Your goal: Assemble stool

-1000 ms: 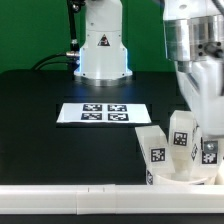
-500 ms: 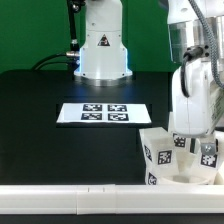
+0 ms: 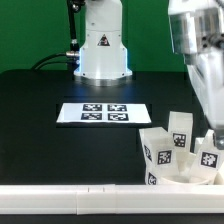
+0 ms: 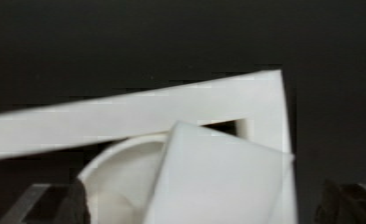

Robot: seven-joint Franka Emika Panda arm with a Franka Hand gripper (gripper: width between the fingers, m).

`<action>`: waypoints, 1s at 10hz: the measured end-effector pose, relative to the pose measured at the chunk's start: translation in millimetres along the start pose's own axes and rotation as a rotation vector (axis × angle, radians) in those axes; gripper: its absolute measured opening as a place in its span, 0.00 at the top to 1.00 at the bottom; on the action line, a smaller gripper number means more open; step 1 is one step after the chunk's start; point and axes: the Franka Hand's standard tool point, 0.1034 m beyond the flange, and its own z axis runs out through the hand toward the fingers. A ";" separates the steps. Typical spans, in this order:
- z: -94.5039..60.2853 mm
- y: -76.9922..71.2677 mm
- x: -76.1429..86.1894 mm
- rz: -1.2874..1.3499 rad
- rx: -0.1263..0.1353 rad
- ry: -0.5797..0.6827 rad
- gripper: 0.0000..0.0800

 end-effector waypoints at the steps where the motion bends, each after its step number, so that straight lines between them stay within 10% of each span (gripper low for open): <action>1: -3.3 -0.3 -1.9 -0.165 -0.013 -0.010 0.19; 10: 0.5 -0.3 -10.0 -1.198 -0.048 0.087 0.19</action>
Offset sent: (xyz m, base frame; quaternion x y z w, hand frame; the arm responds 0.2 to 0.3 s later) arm 0.0000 0.0000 0.0000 0.0000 0.0000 -0.1938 0.9810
